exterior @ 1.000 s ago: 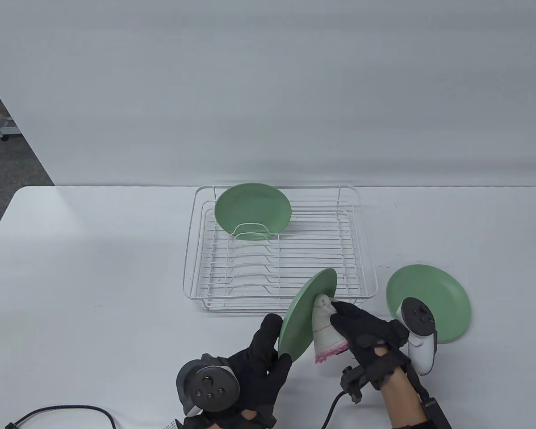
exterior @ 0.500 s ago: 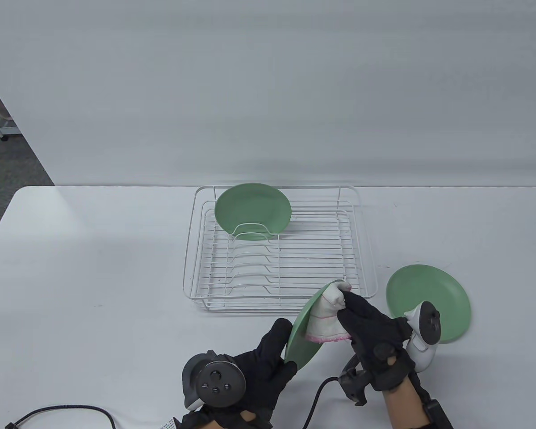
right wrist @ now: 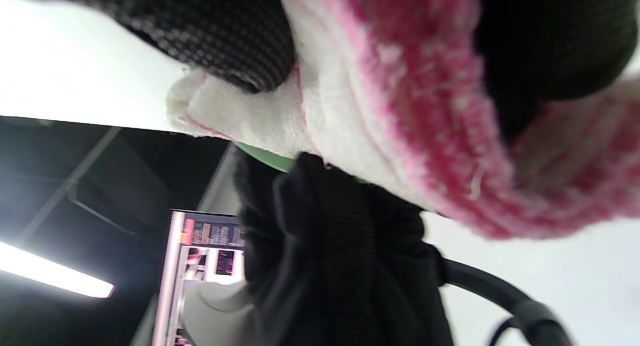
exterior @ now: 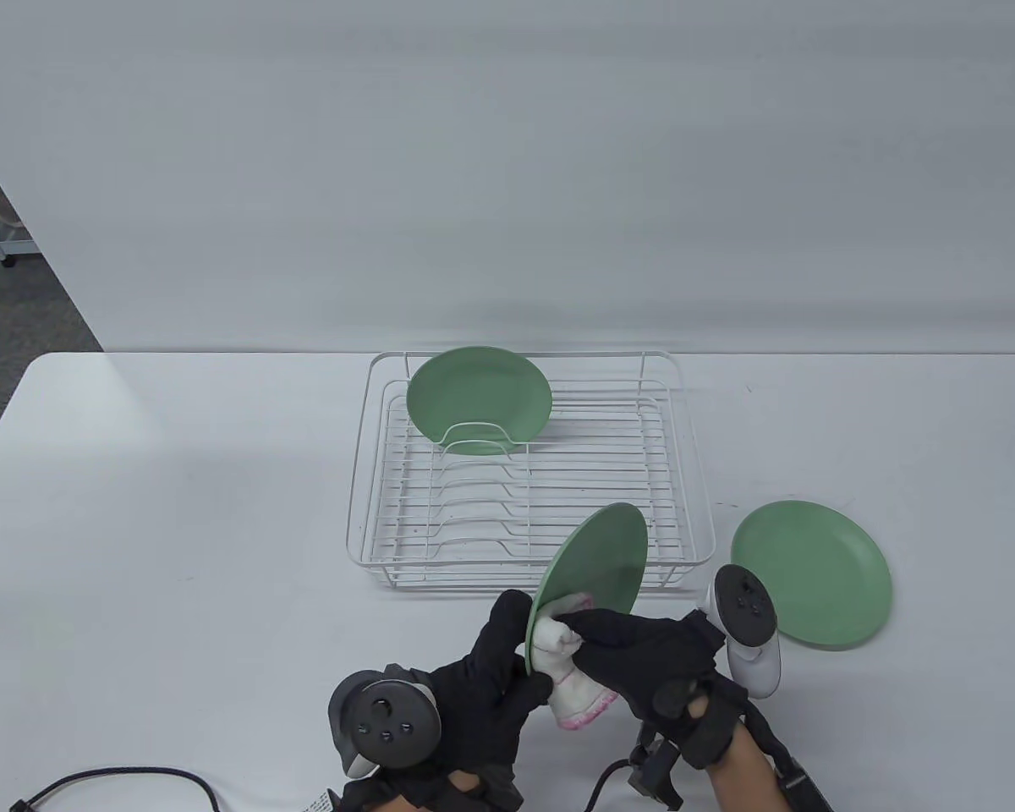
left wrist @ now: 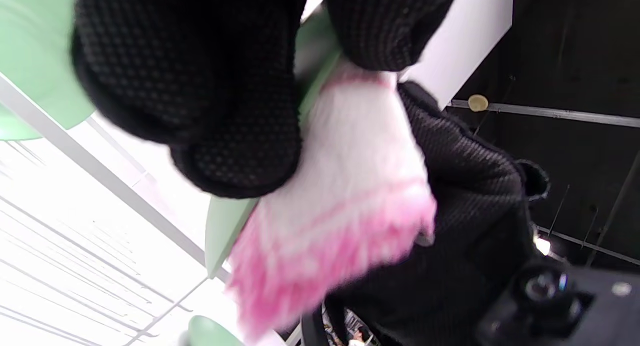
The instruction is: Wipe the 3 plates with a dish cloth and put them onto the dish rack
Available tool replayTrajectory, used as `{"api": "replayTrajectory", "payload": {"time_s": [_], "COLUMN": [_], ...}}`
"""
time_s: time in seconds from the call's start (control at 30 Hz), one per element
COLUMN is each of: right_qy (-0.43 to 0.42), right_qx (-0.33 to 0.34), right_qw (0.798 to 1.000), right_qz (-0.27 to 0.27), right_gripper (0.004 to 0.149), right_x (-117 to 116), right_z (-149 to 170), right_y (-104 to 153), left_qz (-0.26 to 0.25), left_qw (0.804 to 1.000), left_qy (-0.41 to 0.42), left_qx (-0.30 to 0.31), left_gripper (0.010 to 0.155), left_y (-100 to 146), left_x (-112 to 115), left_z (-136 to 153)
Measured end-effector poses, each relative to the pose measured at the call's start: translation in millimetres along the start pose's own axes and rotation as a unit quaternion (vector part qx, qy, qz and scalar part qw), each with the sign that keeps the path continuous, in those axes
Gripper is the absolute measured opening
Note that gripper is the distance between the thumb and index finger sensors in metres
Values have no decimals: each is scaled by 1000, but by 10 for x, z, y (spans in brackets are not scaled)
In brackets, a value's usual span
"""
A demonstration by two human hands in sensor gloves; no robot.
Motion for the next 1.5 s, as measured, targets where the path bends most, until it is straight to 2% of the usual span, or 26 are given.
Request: {"api": "replayTrajectory", "payload": {"time_s": [0.17, 0.4, 0.57, 0.73, 0.93, 1.13, 1.37, 1.5], "right_qy": [23, 27, -13, -46, -81, -92, -55, -55], "right_qx": [-83, -144, -95, -20, 66, 124, 91, 79], "right_qw": [996, 981, 964, 957, 960, 971, 992, 992], "right_qz": [12, 129, 250, 286, 261, 181, 73, 83], "right_gripper": [46, 47, 48, 48, 50, 50, 49, 49], "right_x": [106, 465, 698, 752, 677, 447, 92, 73], "right_z": [144, 292, 277, 182, 87, -60, -70, -56], "right_y": [15, 121, 248, 310, 270, 169, 29, 5], "left_qz": [-21, -27, -6, 27, 55, 67, 45, 36], "left_qw": [1000, 999, 1000, 1000, 998, 997, 998, 998], "left_qy": [-5, -17, -22, -4, -11, -23, 2, 5], "left_qx": [0, -1, -2, -13, -11, -13, -38, -46], "left_gripper": [78, 78, 77, 78, 78, 79, 80, 81], "left_y": [6, 10, 2, -16, -18, -12, -5, -7], "left_x": [-45, -60, -14, 49, 132, 206, 170, 155], "left_z": [9, 14, 9, 41, 44, 44, 81, 116]}}
Point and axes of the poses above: the tracker on the back of each hand, its own z axis roughly to the little-finger side, its own y axis roughly from the fingertips to the wrist, x = y × z, the point moved 2 cm from there along -y, roughly from the wrist to the fingertips, and after that the axes turned 3 degrees about -x, right-handed, at the moved point
